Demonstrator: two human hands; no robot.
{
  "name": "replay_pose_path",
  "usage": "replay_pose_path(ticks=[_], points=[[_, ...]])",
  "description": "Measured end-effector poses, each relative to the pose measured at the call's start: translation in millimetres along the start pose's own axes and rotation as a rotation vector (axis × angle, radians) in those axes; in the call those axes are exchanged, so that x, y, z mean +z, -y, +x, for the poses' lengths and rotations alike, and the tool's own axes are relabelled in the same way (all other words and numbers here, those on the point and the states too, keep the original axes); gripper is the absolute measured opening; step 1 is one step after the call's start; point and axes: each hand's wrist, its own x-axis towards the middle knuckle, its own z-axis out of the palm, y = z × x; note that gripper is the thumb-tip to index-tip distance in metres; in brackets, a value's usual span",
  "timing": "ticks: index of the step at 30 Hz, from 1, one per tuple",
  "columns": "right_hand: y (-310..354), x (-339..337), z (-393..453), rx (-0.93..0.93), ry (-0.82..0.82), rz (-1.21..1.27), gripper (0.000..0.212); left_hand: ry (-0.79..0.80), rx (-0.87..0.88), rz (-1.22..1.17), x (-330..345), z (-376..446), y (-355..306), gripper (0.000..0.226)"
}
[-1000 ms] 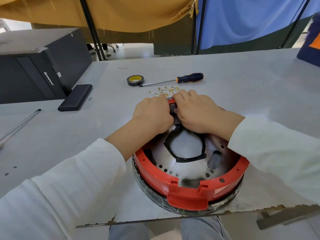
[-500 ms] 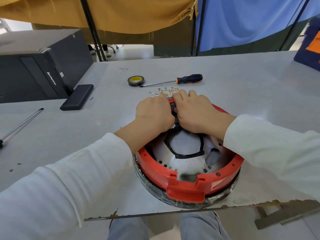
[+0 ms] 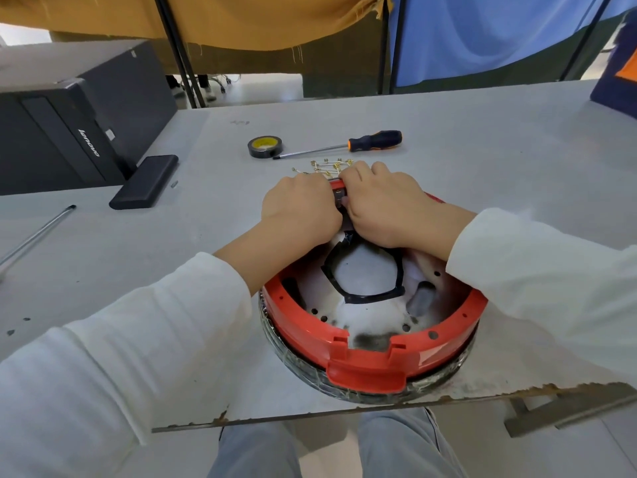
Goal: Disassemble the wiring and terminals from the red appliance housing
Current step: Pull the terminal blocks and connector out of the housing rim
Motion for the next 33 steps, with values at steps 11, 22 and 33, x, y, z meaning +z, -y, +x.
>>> replay_pose_path(ticks=[11,22,33], points=[[4,1,3,0.007,-0.001,-0.025,0.032,-0.018,0.037,0.123,2,4,-2,0.024],[-4,-6,4,0.091,0.000,0.316,0.032,0.005,0.020,-0.034,0,3,9,0.020],[-4,-18,13,0.302,0.009,0.774,0.030,0.045,0.072,-0.123,0,-2,15,0.045]])
